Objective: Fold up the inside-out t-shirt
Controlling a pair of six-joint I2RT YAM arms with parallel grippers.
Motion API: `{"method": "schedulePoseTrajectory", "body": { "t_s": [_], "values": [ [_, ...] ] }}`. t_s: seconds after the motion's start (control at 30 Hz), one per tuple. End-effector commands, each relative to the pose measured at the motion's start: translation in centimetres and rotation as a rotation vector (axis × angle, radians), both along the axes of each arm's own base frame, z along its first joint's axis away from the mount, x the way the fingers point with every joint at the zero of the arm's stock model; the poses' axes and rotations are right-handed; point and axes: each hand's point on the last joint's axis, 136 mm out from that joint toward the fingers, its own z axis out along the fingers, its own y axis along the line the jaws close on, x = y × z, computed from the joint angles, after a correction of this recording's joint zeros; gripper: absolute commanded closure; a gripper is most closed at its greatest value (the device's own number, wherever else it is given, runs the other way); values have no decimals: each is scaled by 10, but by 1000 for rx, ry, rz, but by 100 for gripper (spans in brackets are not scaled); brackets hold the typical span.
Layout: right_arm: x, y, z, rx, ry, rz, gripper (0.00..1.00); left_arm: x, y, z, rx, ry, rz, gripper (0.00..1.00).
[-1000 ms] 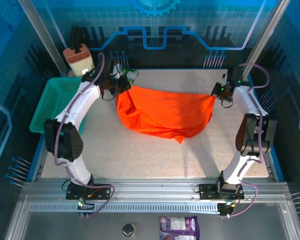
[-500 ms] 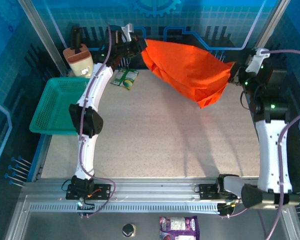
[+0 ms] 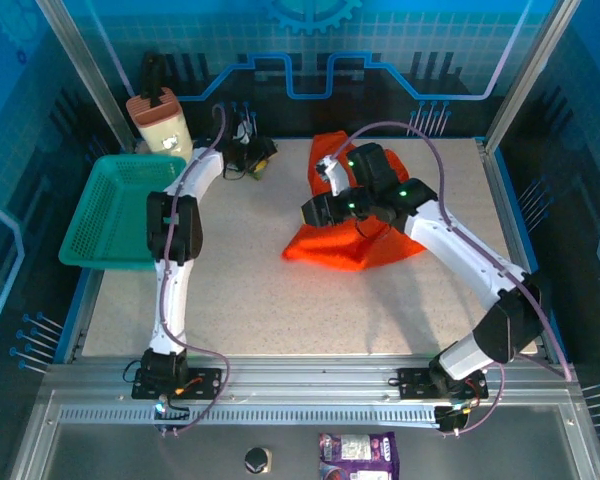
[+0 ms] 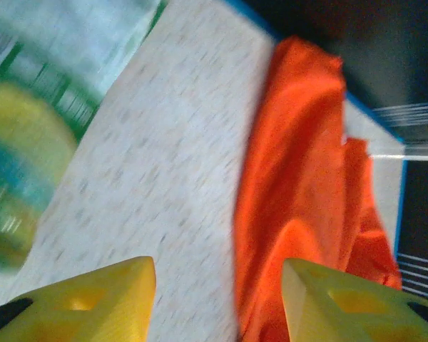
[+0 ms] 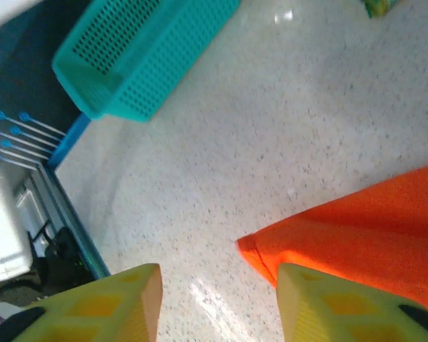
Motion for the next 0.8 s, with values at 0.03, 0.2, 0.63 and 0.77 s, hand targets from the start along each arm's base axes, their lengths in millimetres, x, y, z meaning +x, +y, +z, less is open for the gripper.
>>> {"method": "schedulePoseTrajectory", "body": {
  "t_s": [0.03,0.2,0.63,0.77],
  "values": [
    [10,-23,-15,-148,-8,-74,52,-32,-13,93,21,-192,-100,49],
    [-10,-62,-76,-435,42,2,56,-77,-29,86,2,-141,-186,50],
    [-44,-80,-172,-596,88,242,61,-174,-98,46,40,-36,-376,52],
    [-24,-85,-191,-608,290,-47,65,-186,-94,33,57,1,-355,52]
  ]
}}
